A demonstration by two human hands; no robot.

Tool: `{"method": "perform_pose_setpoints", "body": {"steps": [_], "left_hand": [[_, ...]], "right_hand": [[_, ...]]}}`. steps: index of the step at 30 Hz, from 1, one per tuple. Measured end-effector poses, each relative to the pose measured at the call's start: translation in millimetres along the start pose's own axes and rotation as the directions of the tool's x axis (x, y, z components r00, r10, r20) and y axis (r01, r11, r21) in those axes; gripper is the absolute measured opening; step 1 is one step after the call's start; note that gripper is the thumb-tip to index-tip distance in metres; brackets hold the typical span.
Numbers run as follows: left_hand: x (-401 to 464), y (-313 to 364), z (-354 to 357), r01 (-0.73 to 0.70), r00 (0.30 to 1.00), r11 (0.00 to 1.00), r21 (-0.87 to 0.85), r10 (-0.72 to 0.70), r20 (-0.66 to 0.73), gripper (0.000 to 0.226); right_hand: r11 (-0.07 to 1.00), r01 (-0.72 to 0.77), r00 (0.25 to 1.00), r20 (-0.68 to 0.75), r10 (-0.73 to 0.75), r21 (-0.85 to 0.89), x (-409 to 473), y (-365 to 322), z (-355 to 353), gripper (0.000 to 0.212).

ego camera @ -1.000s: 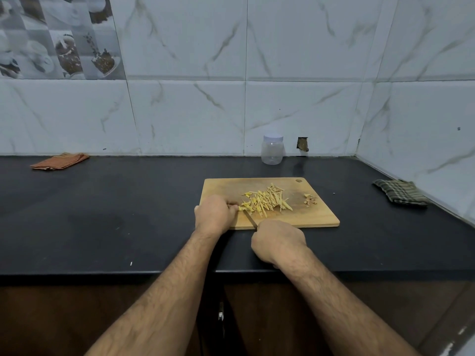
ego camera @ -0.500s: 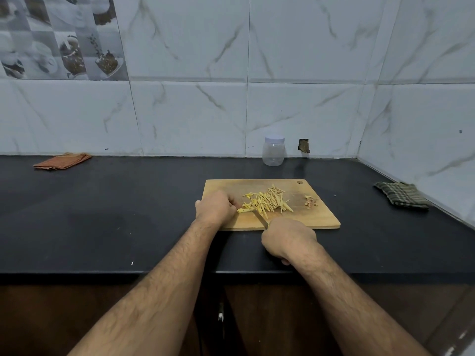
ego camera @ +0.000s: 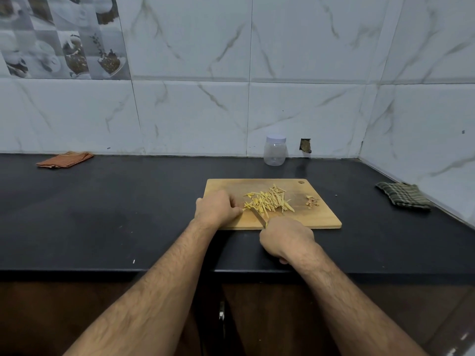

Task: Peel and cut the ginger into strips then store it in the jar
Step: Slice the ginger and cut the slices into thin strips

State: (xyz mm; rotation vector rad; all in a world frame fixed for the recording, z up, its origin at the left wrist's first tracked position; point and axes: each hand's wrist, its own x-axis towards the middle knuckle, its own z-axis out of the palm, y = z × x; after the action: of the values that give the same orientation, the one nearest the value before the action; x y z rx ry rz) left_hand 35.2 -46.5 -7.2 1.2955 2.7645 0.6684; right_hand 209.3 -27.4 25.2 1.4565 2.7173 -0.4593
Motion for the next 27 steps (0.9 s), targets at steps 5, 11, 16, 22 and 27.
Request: {"method": "perform_pose_setpoints", "body": {"steps": [5, 11, 16, 22, 27], "left_hand": [[3, 2, -6, 0.152, 0.987, 0.988, -0.031, -0.15, 0.057, 0.026], [8, -3, -12, 0.205, 0.967, 0.955, -0.215, -0.164, 0.197, 0.019], [3, -2, -8, 0.161, 0.972, 0.955, -0.25, -0.109, 0.21, 0.011], [1, 1, -3, 0.207, 0.973, 0.945, -0.253, -0.172, 0.151, 0.012], [0, 1, -4, 0.183, 0.977, 0.956, -0.231, -0.151, 0.15, 0.009]], "right_hand": [[0.999, 0.036, 0.999, -0.022, -0.036, 0.006, -3, -4, 0, 0.022], [0.997, 0.07, 0.996, -0.048, -0.07, 0.012, -3, -5, 4, 0.021], [0.997, 0.067, 0.997, -0.036, -0.066, 0.027, -3, -7, 6, 0.015], [0.995, 0.096, 0.995, -0.035, -0.095, 0.017, -2, -15, 8, 0.017], [0.996, 0.094, 0.995, -0.029, -0.094, -0.001, -1, -18, 9, 0.026]]}}
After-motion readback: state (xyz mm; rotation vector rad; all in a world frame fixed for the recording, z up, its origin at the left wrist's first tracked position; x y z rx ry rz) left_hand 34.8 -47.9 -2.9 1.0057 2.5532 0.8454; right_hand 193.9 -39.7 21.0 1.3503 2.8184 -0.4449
